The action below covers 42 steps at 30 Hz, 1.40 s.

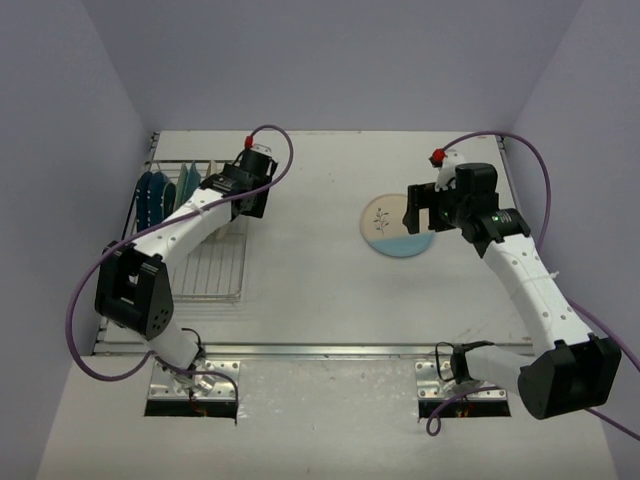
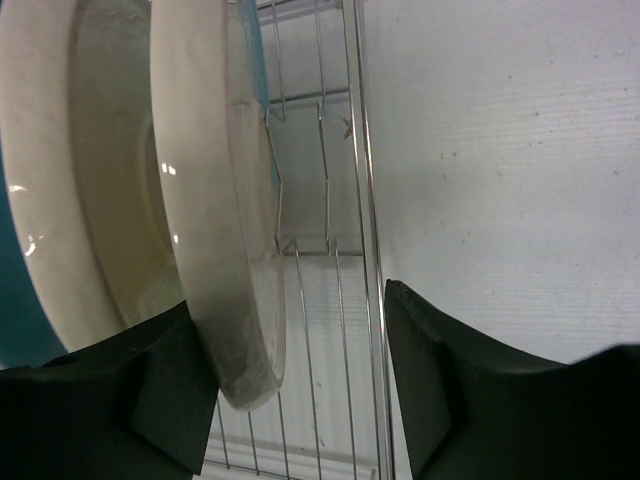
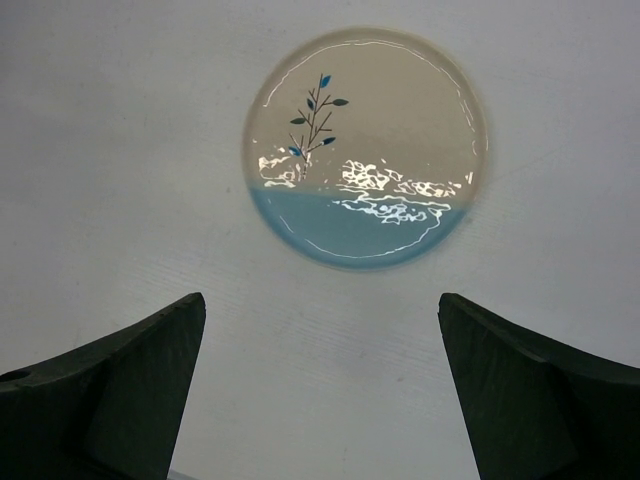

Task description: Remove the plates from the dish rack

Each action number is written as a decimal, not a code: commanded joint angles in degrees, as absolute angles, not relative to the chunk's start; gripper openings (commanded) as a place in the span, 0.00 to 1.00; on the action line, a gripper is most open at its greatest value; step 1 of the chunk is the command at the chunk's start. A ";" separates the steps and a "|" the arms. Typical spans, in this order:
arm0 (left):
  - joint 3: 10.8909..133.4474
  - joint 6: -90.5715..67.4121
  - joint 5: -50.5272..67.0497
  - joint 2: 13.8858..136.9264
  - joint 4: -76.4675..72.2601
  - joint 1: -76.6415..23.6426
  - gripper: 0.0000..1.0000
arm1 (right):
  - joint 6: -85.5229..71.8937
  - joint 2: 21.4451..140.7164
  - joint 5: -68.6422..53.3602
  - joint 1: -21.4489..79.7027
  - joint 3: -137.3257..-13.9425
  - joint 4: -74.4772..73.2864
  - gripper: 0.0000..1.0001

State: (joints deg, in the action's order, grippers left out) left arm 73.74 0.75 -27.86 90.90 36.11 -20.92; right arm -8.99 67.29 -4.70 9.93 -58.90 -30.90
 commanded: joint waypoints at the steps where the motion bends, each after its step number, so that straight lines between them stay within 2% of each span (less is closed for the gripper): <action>1: 73.43 -2.13 -27.68 93.33 31.82 -19.21 0.56 | -8.44 66.71 -3.25 10.46 -58.89 -27.95 0.99; 5: 73.30 -2.46 -28.33 94.63 30.97 -17.90 0.48 | -8.29 66.71 -3.25 10.55 -58.92 -28.01 0.99; 10: 72.86 -1.66 -29.28 92.64 30.10 -17.63 0.32 | -8.53 66.62 -3.57 10.68 -58.80 -27.86 0.99; 17: 75.12 -0.30 -30.06 88.15 32.58 -17.58 0.02 | -9.39 66.62 -4.38 11.15 -58.97 -27.86 0.99; 18: 75.87 -0.26 -29.86 87.62 33.22 -17.52 0.01 | -9.54 66.59 -4.51 11.16 -59.00 -27.86 0.99; 35: 95.33 5.64 -22.05 82.45 42.96 -15.36 0.00 | -12.72 68.28 -8.63 11.16 -61.41 -29.34 0.99; 40: 92.27 13.36 -20.49 78.96 38.43 -16.14 0.00 | -15.26 69.48 -10.67 11.14 -63.77 -30.48 0.99; 42: 87.43 20.08 -23.28 75.93 32.15 -19.47 0.00 | -16.31 69.76 -12.88 10.97 -64.46 -30.67 0.99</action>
